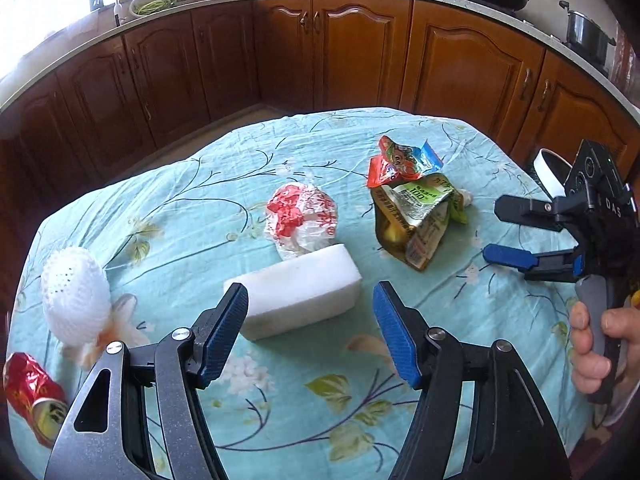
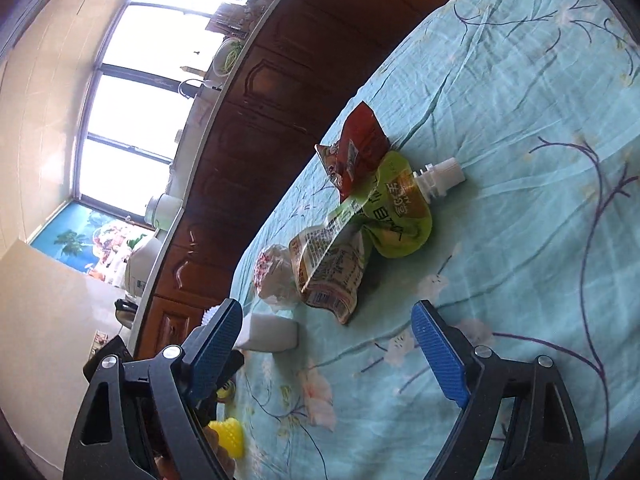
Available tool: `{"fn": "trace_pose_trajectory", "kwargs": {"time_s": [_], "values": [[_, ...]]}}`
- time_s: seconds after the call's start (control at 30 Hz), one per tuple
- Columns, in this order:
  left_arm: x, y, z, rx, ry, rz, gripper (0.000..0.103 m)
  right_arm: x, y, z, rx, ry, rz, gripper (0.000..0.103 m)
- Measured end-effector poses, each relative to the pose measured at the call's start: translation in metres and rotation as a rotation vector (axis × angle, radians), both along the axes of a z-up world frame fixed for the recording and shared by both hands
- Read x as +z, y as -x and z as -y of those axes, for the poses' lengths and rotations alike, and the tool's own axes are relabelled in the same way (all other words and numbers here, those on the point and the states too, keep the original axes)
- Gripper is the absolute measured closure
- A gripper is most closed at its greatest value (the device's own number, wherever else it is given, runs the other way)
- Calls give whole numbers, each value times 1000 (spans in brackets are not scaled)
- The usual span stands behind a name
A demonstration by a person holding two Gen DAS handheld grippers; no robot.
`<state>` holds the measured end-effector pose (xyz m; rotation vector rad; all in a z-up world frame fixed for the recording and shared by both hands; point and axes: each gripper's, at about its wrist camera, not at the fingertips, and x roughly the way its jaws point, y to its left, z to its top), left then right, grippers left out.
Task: Collect trash
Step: 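Grasp the green juice pouch with the right tool while the left tool grasps the white foam block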
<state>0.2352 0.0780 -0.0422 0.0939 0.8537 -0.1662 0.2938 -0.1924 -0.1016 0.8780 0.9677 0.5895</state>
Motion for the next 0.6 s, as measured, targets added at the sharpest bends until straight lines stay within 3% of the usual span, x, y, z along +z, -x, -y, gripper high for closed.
{"fn": "trace_pose_trajectory", "kwargs": {"time_s": [0.13,0.3,0.4,0.47,0.6], "values": [[-5,-9,-7,-62,-64,-6,26,-2,-18,-8,-55,-66,-28,15],[-14,-23,-3,-150,-149,-23,23,-4,-34,-16,-113,-51,-53,18],[-22,-33,-1,-164,-172,-50,23,-4,-39,-20,-138,34,-65,34],[-26,-34,5,-178,-181,-61,24,-9,-42,-24,-134,84,-74,68],[-33,-24,20,-172,-238,-49,32,-12,-41,-23,-88,69,-53,75]]}}
